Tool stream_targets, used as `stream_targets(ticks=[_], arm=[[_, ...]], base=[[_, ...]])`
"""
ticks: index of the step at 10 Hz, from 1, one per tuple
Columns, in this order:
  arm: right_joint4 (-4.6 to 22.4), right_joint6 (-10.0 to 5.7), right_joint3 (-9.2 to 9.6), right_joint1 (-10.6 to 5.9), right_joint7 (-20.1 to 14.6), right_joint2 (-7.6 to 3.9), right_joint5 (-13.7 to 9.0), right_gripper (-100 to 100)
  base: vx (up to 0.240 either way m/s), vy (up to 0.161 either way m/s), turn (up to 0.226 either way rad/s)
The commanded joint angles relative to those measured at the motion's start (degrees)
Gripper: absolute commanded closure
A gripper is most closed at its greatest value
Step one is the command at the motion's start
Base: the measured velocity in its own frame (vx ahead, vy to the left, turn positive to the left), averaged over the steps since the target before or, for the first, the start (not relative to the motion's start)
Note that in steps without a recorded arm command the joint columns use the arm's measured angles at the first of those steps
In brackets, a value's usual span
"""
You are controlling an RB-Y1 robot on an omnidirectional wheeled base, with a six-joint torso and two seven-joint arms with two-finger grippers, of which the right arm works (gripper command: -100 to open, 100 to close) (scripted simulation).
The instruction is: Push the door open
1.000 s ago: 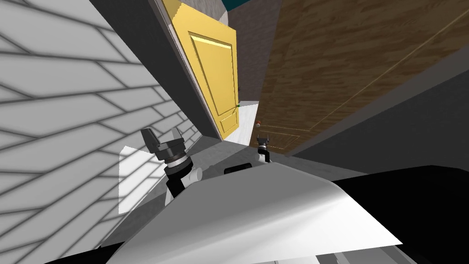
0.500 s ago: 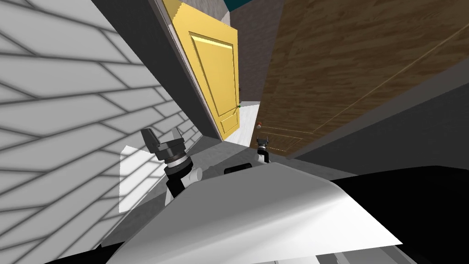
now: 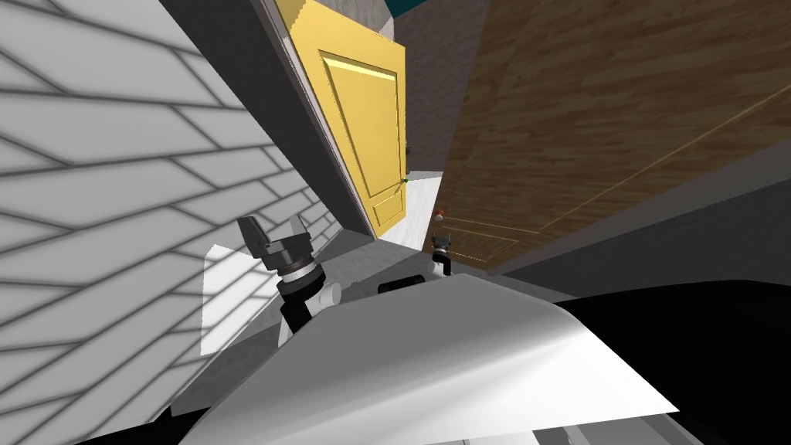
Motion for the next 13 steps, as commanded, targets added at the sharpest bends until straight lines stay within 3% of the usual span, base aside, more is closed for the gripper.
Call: stream_targets(ticks=[1, 4, 9, 13], arm=[[2.09, -0.52, 0.03, -0.68, -1.44, 0.21, -0.74, -100], [6.63, -1.45, 0.04, -2.21, -4.49, 1.26, -2.74, -100], [6.78, -2.14, -0.07, -1.61, -5.06, -1.16, -2.55, -100], [7.42, -2.66, -0.25, -1.35, -5.88, -0.75, -2.77, -100]], base=[[0.091, -0.066, 0.053], [0.113, -0.072, 0.071], [0.145, -0.085, 0.031], [0.170, -0.117, 0.027]])
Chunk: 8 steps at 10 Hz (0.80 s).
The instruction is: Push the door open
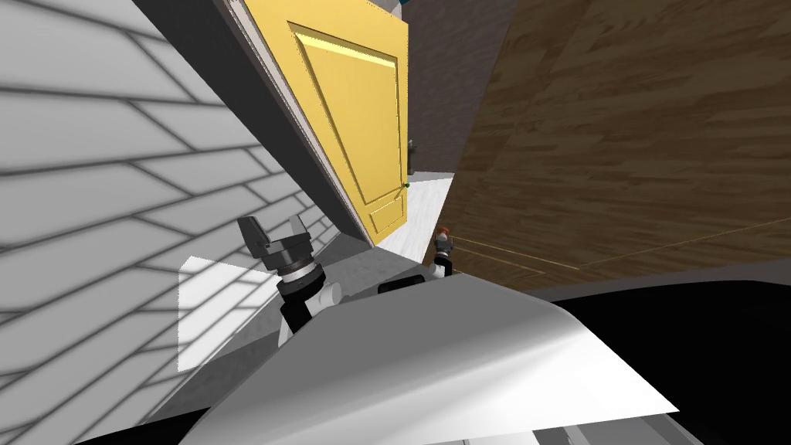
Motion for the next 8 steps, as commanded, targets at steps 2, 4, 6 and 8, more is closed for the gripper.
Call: stream_targets(ticks=[2, 4, 6, 8], arm=[[0.00, 0.00, 0.00, 0.00, 0.00, 0.00, 0.00, 100], [0.00, 0.00, 0.00, 0.00, 0.00, 0.00, 0.00, 100], [0.00, 0.00, 0.00, 0.00, 0.00, 0.00, 0.00, 100], [-0.02, 0.10, -0.60, -0.29, 0.12, -0.41, -0.44, 100]], base=[[0.032, -0.021, 0.016], [-0.013, 0.015, -0.005], [0.000, 0.000, 0.000], [0.065, -0.012, -0.013]])
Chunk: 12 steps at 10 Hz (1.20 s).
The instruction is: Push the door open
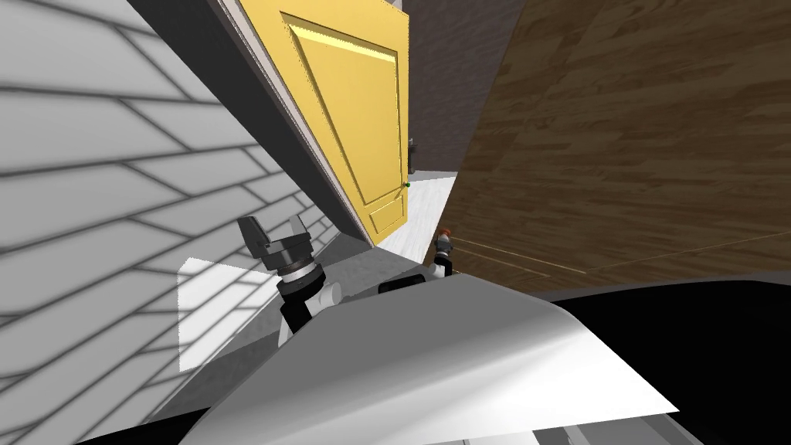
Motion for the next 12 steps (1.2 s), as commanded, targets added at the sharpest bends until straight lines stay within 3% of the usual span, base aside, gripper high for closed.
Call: stream_targets(ticks=[1, 7, 9, 10, 12], arm=[[0.01, -0.46, -0.54, -0.21, -0.07, -0.51, -0.28, 100], [0.29, -0.87, -3.82, -0.20, 0.62, -1.62, -2.78, 100], [0.29, -0.87, -3.82, -0.20, 0.62, -1.62, -2.78, 100], [0.41, -1.06, -5.24, -0.19, 0.92, -1.93, -3.86, 100], [0.48, -1.15, -5.98, -0.19, 1.08, -2.05, -4.43, 100]], base=[[0.203, -0.021, -0.035], [0.196, -0.041, -0.052], [0.088, -0.043, -0.002], [0.145, -0.047, -0.064], [0.185, -0.049, -0.061]])
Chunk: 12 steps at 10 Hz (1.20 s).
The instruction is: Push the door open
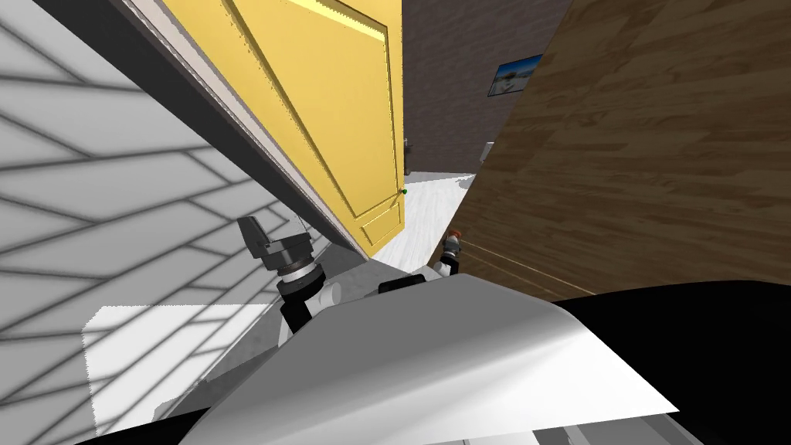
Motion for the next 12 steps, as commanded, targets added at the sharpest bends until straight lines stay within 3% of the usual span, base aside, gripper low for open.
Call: stream_targets(ticks=[1, 2, 12], arm=[[1.30, -1.51, -1.92, -0.54, -0.40, -1.01, -1.12, 100], [1.30, -1.51, -1.92, -0.54, -0.40, -1.01, -1.12, 100], [1.84, -2.30, -8.17, -0.52, 0.92, -0.97, -5.89, 100]], base=[[0.177, -0.060, -0.067], [0.146, -0.053, -0.036], [0.200, -0.049, -0.067]])
